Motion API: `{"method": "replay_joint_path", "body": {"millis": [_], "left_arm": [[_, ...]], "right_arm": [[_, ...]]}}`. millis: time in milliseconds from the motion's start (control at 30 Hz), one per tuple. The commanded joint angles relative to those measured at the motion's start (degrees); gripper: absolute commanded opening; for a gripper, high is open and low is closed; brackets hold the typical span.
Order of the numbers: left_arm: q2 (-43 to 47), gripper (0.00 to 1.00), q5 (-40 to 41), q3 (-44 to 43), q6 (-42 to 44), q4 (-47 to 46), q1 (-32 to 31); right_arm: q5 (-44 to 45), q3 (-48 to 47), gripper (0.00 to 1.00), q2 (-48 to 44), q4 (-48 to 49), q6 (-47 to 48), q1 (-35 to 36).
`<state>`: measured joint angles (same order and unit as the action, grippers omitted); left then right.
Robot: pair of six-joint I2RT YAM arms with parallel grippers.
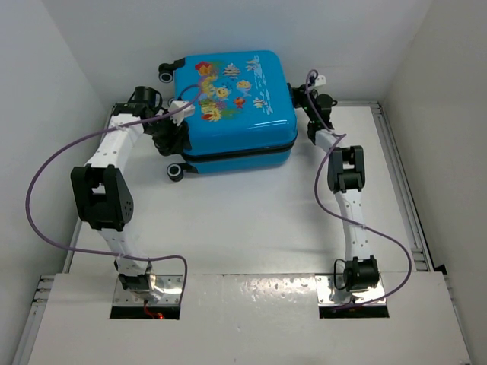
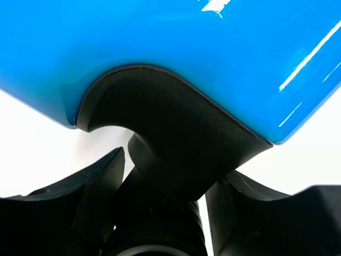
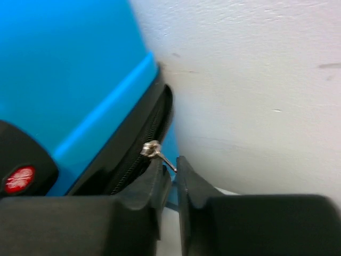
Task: Pack the luggage
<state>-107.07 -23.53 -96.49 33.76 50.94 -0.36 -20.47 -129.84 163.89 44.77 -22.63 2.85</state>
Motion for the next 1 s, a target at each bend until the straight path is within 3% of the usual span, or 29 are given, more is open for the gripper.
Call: {"method": "replay_joint_path", "body": {"millis": [0, 33, 133, 233, 300, 400, 567, 667, 867, 967], "left_arm": [[-6.14, 0.01, 13.96, 2.44, -7.39, -21.67, 1.59], [-4.83, 0.12, 13.25, 2.44, -7.39, -22.28, 1.59], [-2.81, 0.55, 11.32, 2.97, -9.23, -23.6, 1.59], [-0.78, 0.66, 9.04, 3.5, -12.75, -26.58, 1.59], [1.5, 0.68, 9.03, 4.02, -15.28, -28.43, 0.98], [5.09, 0.69, 7.45, 6.04, -16.0, -30.01, -0.16], [11.26, 0.7, 7.97, 11.05, -18.03, -32.48, -0.78], [14.15, 0.71, 8.49, 13.34, -18.64, -32.48, -1.31], [16.01, 0.73, 9.55, 13.87, -18.64, -32.48, -1.84], [16.54, 0.73, 10.08, 14.4, -19.25, -32.48, -1.84]], "right_arm": [[12.74, 1.59, 0.15, -0.14, 2.33, 2.68, -3.29], [12.39, 3.17, 0.36, -2.07, 2.77, 1.29, -3.29], [10.72, 18.33, 0.61, -9.61, 5.93, -1.7, -3.38], [4.5, 24.79, 0.66, -18.33, 6.91, -6.27, -4.25], [0.81, 32.97, 0.66, -25.15, 5.34, -9.09, -4.96], [-9.45, 37.72, 0.54, -30.54, -0.88, -15.76, -6.54], [-17.05, 38.61, 0.5, -35.04, -11.09, -20.34, -7.69], [-21.18, 34.23, 0.5, -34.35, -17.76, -22.19, -7.51], [-15.06, 29.56, 0.39, -30.4, -28.22, -21.22, -6.19], [-12.06, 29.64, 0.36, -28.2, -28.16, -22.97, -6.54]]}}
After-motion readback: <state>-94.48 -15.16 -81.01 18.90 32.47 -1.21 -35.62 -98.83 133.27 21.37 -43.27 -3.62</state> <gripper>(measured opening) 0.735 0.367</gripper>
